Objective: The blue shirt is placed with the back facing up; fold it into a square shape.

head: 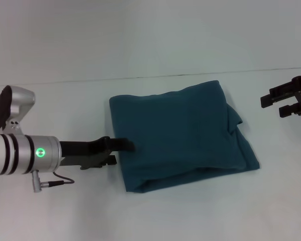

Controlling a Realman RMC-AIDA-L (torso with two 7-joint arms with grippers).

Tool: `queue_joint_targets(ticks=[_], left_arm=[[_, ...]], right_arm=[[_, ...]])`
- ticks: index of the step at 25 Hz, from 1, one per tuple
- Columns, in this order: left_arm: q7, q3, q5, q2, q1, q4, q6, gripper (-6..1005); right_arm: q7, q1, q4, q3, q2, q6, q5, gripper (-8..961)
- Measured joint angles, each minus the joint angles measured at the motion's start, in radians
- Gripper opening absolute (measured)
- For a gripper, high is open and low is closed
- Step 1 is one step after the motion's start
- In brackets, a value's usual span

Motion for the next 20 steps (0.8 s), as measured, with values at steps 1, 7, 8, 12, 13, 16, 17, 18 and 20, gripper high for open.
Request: queue_joint_targets(ticks=[1, 7, 8, 12, 13, 16, 17, 18, 20], left_arm=[[0.0, 0.002, 0.0, -0.001, -0.005, -0.005, -0.004, 765], [-0.002, 0.042, 0.001, -0.011, -0.026, -0.016, -0.034, 766], [-0.003, 0.05, 0.001, -0.013, -0.034, -0.023, -0.044, 766], [-0.001, 0.054, 0.001, -0.014, -0.054, -0.049, -0.058, 766], [-0.001, 0.058, 0.001, -0.014, -0.061, -0.055, -0.059, 766], [0.01, 0.076, 0.001, -0.014, -0.074, -0.052, -0.045, 766], [0.013, 0.078, 0.001, -0.016, -0.074, -0.044, -0.039, 750], [0.013, 0.078, 0.0, -0.017, -0.074, -0.04, -0.036, 734], [0.012, 0.079, 0.0, -0.018, -0.074, -0.035, -0.031, 703]], right_arm=[[0.0, 0.0, 0.0, 0.0, 0.0, 0.0, 0.0, 744], [0.0, -0.002, 0.001, 0.0, 0.001, 0.001, 0.0, 744], [0.0, -0.003, 0.001, 0.0, 0.001, 0.001, 0.001, 744], [-0.001, -0.005, 0.003, 0.0, 0.001, 0.002, 0.003, 744], [-0.001, -0.005, 0.002, 0.001, 0.001, 0.002, 0.005, 744], [0.0, -0.006, 0.002, 0.002, 0.001, 0.003, 0.007, 744], [0.0, -0.006, 0.002, 0.003, 0.001, 0.003, 0.007, 744], [0.0, -0.006, 0.002, 0.004, 0.001, 0.003, 0.007, 744], [0.0, -0.006, 0.001, 0.005, 0.001, 0.003, 0.008, 744]])
